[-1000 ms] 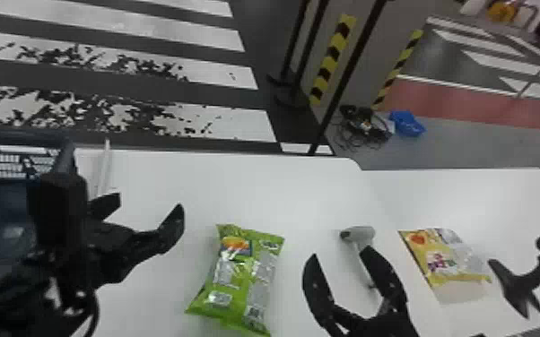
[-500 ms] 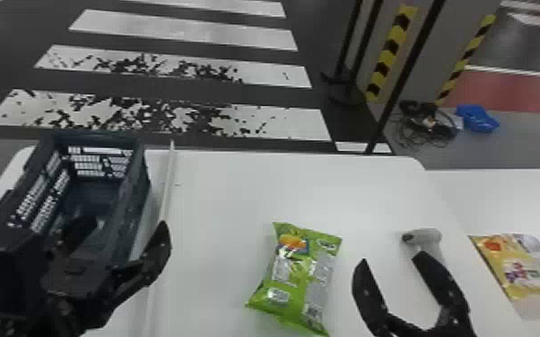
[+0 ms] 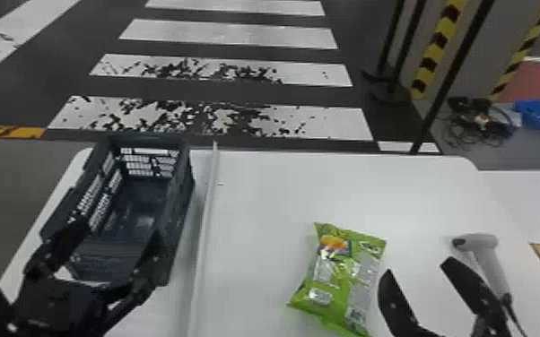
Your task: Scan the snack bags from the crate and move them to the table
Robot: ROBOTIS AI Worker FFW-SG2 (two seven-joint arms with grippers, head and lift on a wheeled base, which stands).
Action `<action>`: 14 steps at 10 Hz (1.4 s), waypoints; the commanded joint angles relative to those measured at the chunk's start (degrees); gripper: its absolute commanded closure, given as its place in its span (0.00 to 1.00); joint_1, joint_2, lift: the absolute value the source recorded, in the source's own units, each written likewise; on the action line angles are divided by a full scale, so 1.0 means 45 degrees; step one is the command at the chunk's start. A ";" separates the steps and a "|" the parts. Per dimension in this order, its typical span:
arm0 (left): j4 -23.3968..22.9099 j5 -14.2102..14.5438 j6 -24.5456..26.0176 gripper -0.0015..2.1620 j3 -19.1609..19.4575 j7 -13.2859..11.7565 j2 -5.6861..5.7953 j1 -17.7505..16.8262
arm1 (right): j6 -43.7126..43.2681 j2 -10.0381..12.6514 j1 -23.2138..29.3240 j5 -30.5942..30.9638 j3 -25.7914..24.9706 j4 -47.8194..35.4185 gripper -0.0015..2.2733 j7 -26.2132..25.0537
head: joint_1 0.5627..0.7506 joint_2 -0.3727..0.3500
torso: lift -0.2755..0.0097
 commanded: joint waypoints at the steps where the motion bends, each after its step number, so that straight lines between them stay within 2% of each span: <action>1: 0.0068 0.0031 -0.0508 0.03 0.0386 -0.0058 -0.0019 0.0419 | 0.0449 -0.0082 -0.0055 0.0084 0.0234 -0.0064 0.06 0.0054 | 0.70 0.50 | 0.63; 2: 0.0185 0.0148 -0.0625 0.03 0.0542 -0.0077 -0.0019 0.0555 | 0.0723 -0.0082 -0.0113 0.0279 0.0585 -0.0045 0.06 0.0191 | 0.70 0.52 | 0.63; 5: 0.0244 0.0226 -0.0860 0.03 0.0659 -0.0156 0.0000 0.0594 | 0.1035 -0.0101 -0.0133 0.0982 0.1796 -0.0162 0.06 0.0191 | 0.70 0.67 | 0.63; 6: 0.0185 0.0636 -0.0821 0.03 0.0913 -0.0351 0.0039 0.0633 | 0.1113 -0.0121 -0.0152 0.1314 0.2167 -0.0162 0.06 0.0191 | 0.70 0.69 | 0.63; 8: 0.0224 0.0949 -0.0899 0.03 0.1265 -0.0429 0.0039 0.0848 | 0.1387 -0.0121 -0.0406 0.1568 0.2577 0.0092 0.06 0.0191 | 0.70 0.79 | 0.63; 9: 0.0283 0.1144 -0.0899 0.03 0.1382 -0.0566 0.0059 0.0926 | 0.1387 -0.0101 -0.0504 0.1685 0.2714 0.0346 0.11 0.0191 | 0.70 0.83 | 0.63; 10: 0.0303 0.1379 -0.0899 0.03 0.1519 -0.0644 0.0098 0.0926 | 0.2090 -0.0101 -0.0777 0.1705 0.2753 0.0483 0.29 0.0191 | 0.70 0.86 | 0.63; 12: 0.0420 0.1574 -0.0860 0.03 0.1577 -0.0761 0.0137 0.0946 | 0.2988 -0.0062 -0.1109 0.1744 0.2831 0.0522 0.88 0.0347 | 0.70 0.88 | 0.63; 13: 0.0439 0.1613 -0.0860 0.03 0.1577 -0.0761 0.0157 0.0926 | 0.3184 0.0094 -0.1344 0.1744 0.2851 0.0658 0.99 0.0347 | 0.70 0.89 | 0.63; 14: 0.0439 0.1652 -0.0860 0.03 0.1558 -0.0781 0.0235 0.0926 | 0.3223 0.0231 -0.1422 0.1744 0.2851 0.0756 0.99 0.0347 | 0.70 0.89 | 0.63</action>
